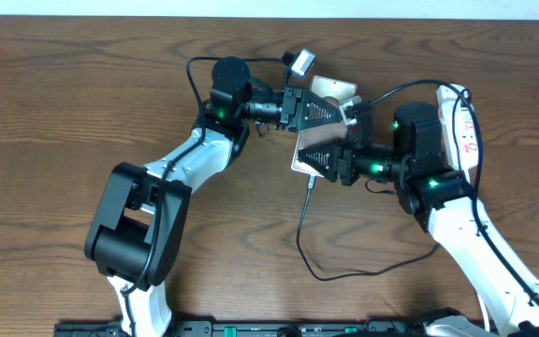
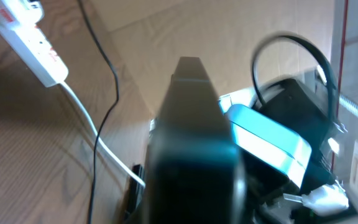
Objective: Plug charger to phone and switch on socket
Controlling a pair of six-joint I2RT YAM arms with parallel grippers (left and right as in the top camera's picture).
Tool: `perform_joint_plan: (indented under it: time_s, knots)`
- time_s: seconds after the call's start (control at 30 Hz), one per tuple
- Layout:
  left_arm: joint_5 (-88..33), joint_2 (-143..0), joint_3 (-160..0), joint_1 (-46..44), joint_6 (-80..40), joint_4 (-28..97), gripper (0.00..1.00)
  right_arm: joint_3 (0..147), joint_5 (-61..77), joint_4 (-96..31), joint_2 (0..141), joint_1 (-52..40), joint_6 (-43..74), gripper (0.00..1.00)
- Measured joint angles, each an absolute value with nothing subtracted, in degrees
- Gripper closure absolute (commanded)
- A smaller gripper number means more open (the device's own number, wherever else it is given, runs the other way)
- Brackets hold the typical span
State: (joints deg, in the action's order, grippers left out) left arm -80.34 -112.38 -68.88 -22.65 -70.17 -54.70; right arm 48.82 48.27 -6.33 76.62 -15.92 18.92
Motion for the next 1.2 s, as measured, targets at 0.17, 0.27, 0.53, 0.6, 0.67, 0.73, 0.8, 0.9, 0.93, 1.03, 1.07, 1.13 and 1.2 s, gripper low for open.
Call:
perform_joint_plan:
  time_s: [0.17, 0.27, 0.53, 0.6, 0.67, 0.73, 0.8, 0.9, 0.93, 1.03, 1.07, 1.13, 1.2]
  knots:
    - [-82.00, -112.05, -68.88, -21.78, -69.01, -55.57, 0.85, 48.82, 51.27, -5.61, 76.77, -15.18, 20.86, 0.79]
    - [-81.47, -111.81, -68.88, -21.78, -68.73, -55.16, 0.72, 48.82, 51.05, -5.34, 76.77, -15.18, 20.95, 0.89]
    - [-80.47, -111.44, -68.93, -21.80, -69.01, -54.61, 0.21, 48.80, 48.58, -5.78, 77.03, -15.59, 20.01, 0.99]
    - [-79.88, -111.44, -68.93, -21.15, -68.88, -54.50, 0.16, 48.80, 48.40, -5.78, 77.03, -15.62, 19.86, 0.99]
    - [-79.13, -111.44, -68.93, -19.62, -69.01, -54.57, 0.10, 48.80, 48.05, -5.85, 77.08, -15.62, 19.81, 0.99]
    - [-78.43, -111.44, -68.93, -16.99, -69.14, -54.43, 0.08, 48.80, 47.27, -6.17, 77.10, -15.62, 19.88, 0.99]
    - [-77.67, -111.44, -68.93, -13.96, -69.01, -54.46, 0.08, 48.80, 46.06, -6.46, 77.23, -15.64, 19.94, 0.99]
    - [-77.14, -111.44, -68.93, -9.30, -68.99, -54.43, 0.08, 48.80, 44.31, -6.42, 78.04, -15.68, 19.94, 0.99]
    - [-76.99, -111.44, -68.93, -7.77, -68.99, -54.46, 0.07, 48.80, 43.75, -6.42, 78.43, -15.68, 19.94, 0.99]
    - [-76.49, -111.44, -68.93, -4.10, -68.99, -54.46, 0.07, 48.80, 41.41, -6.28, 80.73, -15.68, 20.18, 0.99]
    - [-76.40, -111.44, -68.93, -3.14, -68.99, -54.46, 0.07, 48.80, 40.93, -6.00, 81.73, -15.68, 20.43, 0.99]
    - [-76.31, -111.44, -68.93, -1.65, -68.99, -54.48, 0.07, 48.80, 40.12, -5.08, 84.27, -15.68, 20.88, 0.99]
    - [-76.31, -111.42, -68.93, -0.47, -68.99, -54.46, 0.07, 48.80, 39.72, -4.32, 86.87, -15.70, 21.43, 0.99]
